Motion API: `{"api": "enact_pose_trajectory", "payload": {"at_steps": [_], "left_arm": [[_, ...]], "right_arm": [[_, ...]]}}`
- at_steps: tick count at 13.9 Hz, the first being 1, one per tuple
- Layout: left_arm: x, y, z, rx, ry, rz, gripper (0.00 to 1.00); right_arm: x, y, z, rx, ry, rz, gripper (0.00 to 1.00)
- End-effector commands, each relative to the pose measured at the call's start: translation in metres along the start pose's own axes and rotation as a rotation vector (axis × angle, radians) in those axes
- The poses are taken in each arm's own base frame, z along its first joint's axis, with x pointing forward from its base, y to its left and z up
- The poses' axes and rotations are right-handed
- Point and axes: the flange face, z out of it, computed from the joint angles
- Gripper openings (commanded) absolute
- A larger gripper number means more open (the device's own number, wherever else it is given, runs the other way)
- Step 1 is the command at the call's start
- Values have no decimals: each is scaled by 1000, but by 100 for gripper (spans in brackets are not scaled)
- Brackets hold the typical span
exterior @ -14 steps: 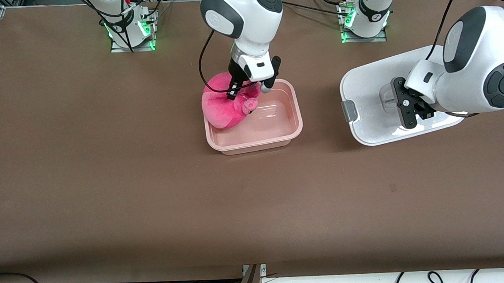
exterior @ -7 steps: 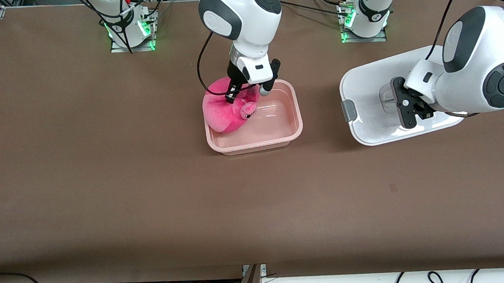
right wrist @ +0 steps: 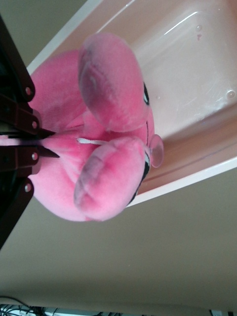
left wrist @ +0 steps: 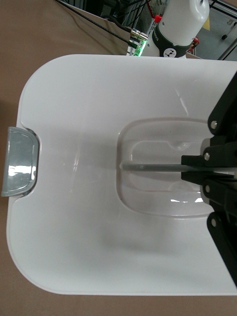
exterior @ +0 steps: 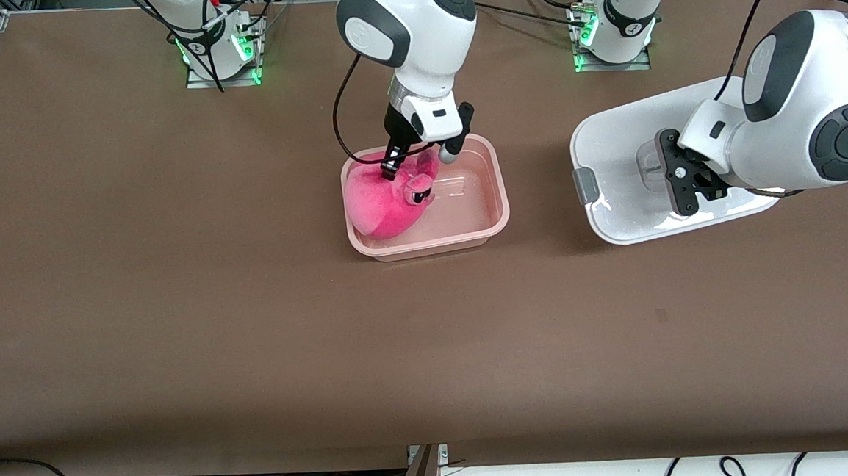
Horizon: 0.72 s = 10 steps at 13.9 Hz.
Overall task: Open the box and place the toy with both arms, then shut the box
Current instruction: 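Lower the pink toy into the tub with the right gripper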
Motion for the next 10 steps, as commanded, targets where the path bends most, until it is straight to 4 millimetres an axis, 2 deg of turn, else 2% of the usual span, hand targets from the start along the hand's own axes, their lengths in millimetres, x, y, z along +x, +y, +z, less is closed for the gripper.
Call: {"api": "enact_pose_trajectory", "payload": {"at_steps": [1,5,8,10], "left_arm": [[0,0,-6,5,-14,23,0],[0,0,-6,5,-14,20,0],[1,1,-6,6,-16,22,0],[1,1,-6,5,-15,23,0]], "right_arm": [[22,-28,11,-16,2,-21,0],[41,-52,34,-40,18,-26,0],[58,-88,54,-31,26,-55,0],[67,-103,68,-21,40,-47,0]]}}
